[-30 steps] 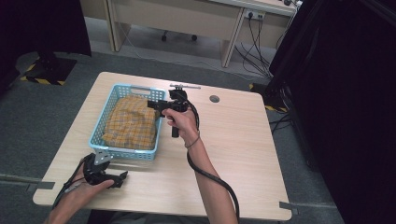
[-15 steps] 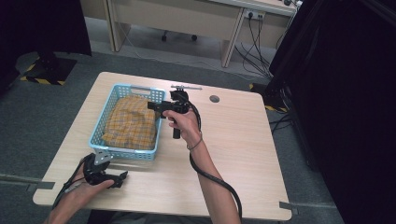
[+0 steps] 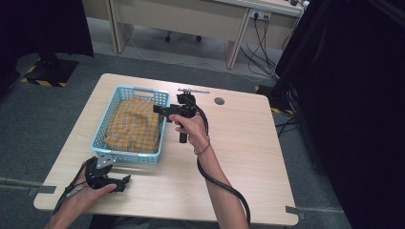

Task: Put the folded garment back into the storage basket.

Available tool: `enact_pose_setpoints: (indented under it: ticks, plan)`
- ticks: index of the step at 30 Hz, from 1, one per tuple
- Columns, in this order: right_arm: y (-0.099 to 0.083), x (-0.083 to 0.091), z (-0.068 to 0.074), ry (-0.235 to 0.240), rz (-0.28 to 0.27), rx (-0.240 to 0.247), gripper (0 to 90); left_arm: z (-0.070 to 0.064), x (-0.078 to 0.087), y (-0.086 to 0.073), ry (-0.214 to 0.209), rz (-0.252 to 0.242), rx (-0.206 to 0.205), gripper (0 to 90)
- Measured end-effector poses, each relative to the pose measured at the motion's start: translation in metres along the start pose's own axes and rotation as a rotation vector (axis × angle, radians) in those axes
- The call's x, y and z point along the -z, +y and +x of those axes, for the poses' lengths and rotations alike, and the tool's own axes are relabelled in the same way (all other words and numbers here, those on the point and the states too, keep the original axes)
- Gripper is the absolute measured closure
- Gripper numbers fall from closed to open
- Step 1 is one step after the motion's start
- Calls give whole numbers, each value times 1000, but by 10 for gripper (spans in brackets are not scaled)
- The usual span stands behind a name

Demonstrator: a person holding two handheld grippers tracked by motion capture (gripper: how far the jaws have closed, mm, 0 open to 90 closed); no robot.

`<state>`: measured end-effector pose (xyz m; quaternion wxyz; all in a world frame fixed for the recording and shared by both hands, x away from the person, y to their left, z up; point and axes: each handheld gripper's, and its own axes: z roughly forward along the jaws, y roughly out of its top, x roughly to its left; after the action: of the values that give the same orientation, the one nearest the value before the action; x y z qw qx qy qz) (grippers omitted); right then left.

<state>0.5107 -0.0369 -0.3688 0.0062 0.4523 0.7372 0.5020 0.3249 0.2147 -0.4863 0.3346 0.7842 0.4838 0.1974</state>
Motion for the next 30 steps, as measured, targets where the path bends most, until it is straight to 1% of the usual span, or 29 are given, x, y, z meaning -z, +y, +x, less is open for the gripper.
enact_pose_setpoints:
  ticks: [2, 4, 11, 14, 16, 18, 24, 30]
  plan:
    - [0, 1, 0, -3, -1, -3, 173, 0, 0, 0, 0, 0, 0, 0]
    - [0, 1, 0, -6, 0, -7, 166, 0, 0, 0, 0, 0, 0, 0]
    - [-3, 4, 0, -2, 1, 3, 145, 0, 0, 0, 0, 0, 0, 0]
    - [-4, 5, -1, -5, 3, -6, 134, 0, 0, 0, 0, 0, 0, 0]
    - [-6, 6, -2, -3, 6, -1, 133, 0, 0, 0, 0, 0, 0, 0]
    - [-7, 8, -3, -6, 4, -9, 123, 0, 0, 0, 0, 0, 0, 0]
    - [-11, 11, -6, -3, 3, -10, 115, 0, 0, 0, 0, 0, 0, 0]
    - [-17, 19, -11, -5, 6, -9, 101, 0, 0, 0, 0, 0, 0, 0]
